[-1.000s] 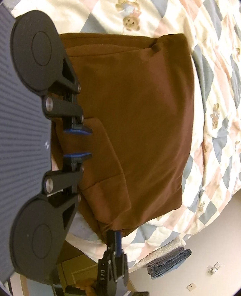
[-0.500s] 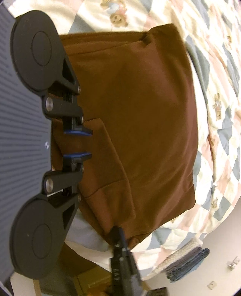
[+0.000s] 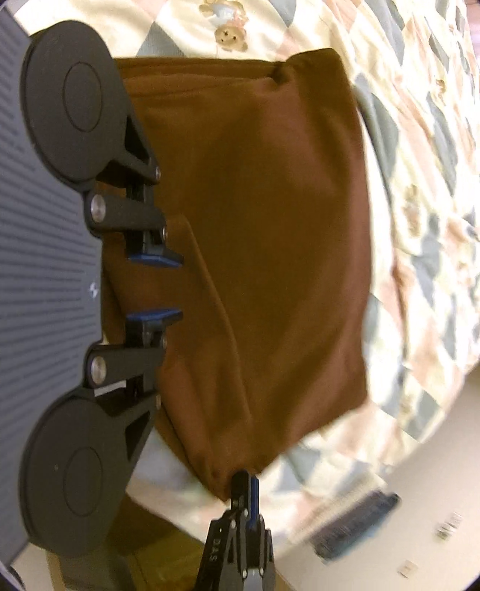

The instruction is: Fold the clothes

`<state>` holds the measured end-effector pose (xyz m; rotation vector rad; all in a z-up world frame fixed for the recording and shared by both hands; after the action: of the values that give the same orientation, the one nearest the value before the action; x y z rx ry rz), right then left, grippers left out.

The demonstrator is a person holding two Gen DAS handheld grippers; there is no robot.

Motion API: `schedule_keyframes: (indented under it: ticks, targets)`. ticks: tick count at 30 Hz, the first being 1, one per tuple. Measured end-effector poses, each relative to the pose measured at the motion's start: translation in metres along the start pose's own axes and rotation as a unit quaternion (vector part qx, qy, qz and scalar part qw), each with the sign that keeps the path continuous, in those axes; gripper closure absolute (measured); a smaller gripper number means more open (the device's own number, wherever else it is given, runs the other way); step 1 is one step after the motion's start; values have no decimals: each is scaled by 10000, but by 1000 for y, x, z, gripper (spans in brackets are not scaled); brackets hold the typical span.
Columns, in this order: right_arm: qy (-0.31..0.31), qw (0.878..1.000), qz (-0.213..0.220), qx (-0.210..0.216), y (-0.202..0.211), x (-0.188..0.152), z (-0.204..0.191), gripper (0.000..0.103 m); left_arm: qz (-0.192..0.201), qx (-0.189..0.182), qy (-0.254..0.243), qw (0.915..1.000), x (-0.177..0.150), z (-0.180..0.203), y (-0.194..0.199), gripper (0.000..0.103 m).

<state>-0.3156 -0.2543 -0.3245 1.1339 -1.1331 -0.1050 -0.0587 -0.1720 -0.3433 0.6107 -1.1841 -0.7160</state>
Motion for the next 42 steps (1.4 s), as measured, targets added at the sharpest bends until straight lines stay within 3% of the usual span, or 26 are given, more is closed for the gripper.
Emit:
schedule_keyframes:
  ticks: [3, 4, 7, 11, 13, 16, 20, 21, 23, 25, 26, 30, 34, 36, 39, 42]
  targets:
    - [104, 9999, -14, 126, 2, 7, 6, 83, 94, 18, 141, 9999, 3, 10, -2, 83]
    - [185, 9995, -194, 182, -6, 6, 8, 83, 78, 82, 199, 9997, 3, 12, -8, 83]
    - [484, 9949, -809, 348, -35, -1, 13, 83, -194, 620, 404, 9971, -6, 13, -39, 85]
    - [1110, 9817, -1064, 1123, -43, 21, 19, 81, 41, 1286, 927, 9873, 6, 29, -23, 85]
    - [1351, 9720, -948, 1672, -41, 41, 28, 81, 223, 1768, 1079, 9781, 13, 43, -10, 85]
    - [1648, 9509, -571, 2557, -44, 69, 55, 79, 470, 2470, 1566, 9551, 23, 64, 0, 85]
    - [2489, 9307, -454, 2640, -72, 83, 100, 76, 520, 3191, 2041, 9240, 14, 101, -2, 84]
    - [2653, 9248, -428, 2691, -77, 86, 113, 76, 497, 3280, 2076, 9202, 10, 114, -4, 84]
    - [3267, 8988, -171, 2917, -76, 88, 123, 74, 371, 3419, 1990, 9177, 1, 141, -10, 81]
    - [3945, 8620, 134, 3181, -72, 86, 131, 63, 212, 3542, 1823, 9170, -7, 165, -18, 78]
    - [4352, 8329, 310, 3405, -66, 80, 131, 55, 151, 3577, 1714, 9178, -10, 178, -22, 78]
    - [5843, 6922, 1000, 4115, -41, 46, 131, 41, 30, 3782, 1023, 9201, -17, 226, -43, 70]
    - [6966, 5435, 1707, 4362, -36, -2, 144, 36, -67, 4034, 181, 9148, -22, 265, -66, 67]
    - [7297, 4801, 2110, 4388, -39, -19, 151, 36, -97, 4102, -175, 9118, -25, 280, -77, 66]
    - [7533, 4108, 2862, 4264, -45, -37, 153, 36, -132, 4165, -638, 9068, -30, 295, -91, 63]
    - [7610, 3772, 3132, 4248, -51, -46, 145, 35, -211, 4198, -1079, 9009, -37, 303, -105, 60]
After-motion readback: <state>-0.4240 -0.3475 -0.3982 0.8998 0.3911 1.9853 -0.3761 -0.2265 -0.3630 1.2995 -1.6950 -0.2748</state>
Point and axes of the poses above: each gripper's, at about its wrist camera, not at the fingertips, and y roughly against the way its jaws point, z to its right, x to its top, the point moved 1 cm from there along -y, roughly the way its jaws point, and after that the axes turned 10 degrees about z, right-handed, at the moved point
